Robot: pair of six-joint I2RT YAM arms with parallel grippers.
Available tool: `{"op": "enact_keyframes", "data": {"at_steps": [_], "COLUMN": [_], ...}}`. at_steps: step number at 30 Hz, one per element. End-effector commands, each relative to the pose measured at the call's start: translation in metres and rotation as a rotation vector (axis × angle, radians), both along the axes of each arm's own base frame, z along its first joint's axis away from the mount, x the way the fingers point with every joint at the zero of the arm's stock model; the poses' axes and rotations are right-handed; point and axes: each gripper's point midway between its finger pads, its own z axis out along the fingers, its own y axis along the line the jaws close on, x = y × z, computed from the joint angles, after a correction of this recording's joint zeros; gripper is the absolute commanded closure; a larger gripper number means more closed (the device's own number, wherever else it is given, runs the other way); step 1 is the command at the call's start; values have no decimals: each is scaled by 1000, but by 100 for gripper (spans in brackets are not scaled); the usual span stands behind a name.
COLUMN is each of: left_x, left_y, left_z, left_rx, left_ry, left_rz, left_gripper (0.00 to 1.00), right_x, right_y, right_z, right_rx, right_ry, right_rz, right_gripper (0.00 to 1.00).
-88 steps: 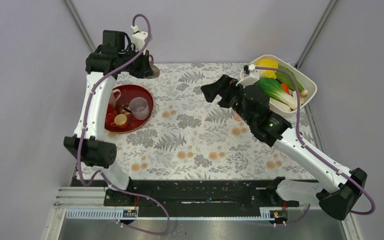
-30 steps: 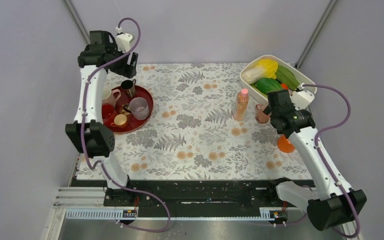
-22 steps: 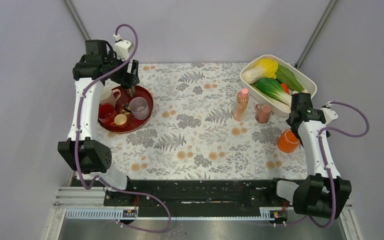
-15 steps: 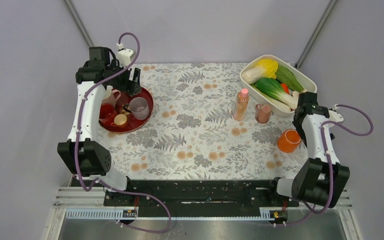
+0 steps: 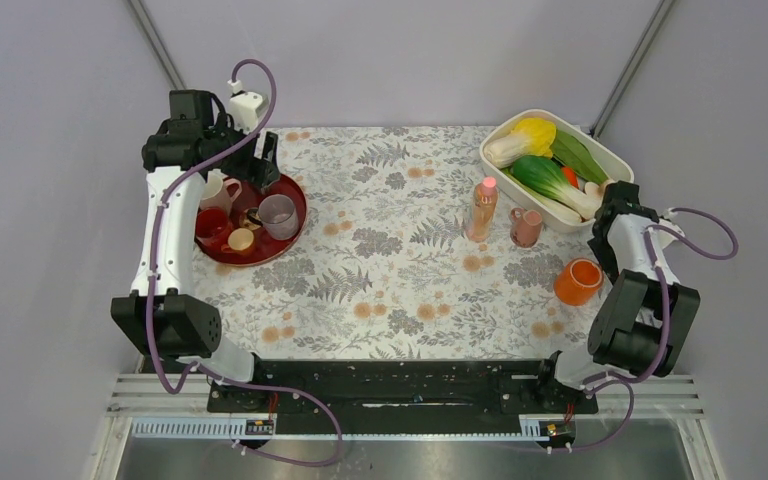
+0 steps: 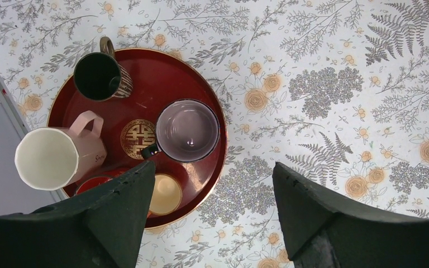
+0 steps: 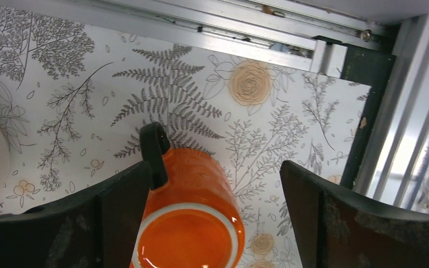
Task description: Turn the mug right side up
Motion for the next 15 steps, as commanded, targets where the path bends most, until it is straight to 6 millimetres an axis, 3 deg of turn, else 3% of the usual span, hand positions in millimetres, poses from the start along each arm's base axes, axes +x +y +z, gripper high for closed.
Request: {"op": "enact_keyframes", "data": {"at_steps": [1,6,15], "left_x": [1,2,-1], "left_y": [-2,-3,-3], "left_z": [19,19,18], "left_rx": [-9,-12,-9], "left_ry": [-49,-43,-41], "left_rz": [-14,-14,-17], "left_gripper": [20,20,20], "right_x": [30,51,35], "right_y": [-6,12,16], "right_z": [-1,-27,-66], "right_rx": [-5,113,162], "right_ry": [-57,-101,19], "right_rz": [78,161,139], "right_gripper": [6,12,29]}}
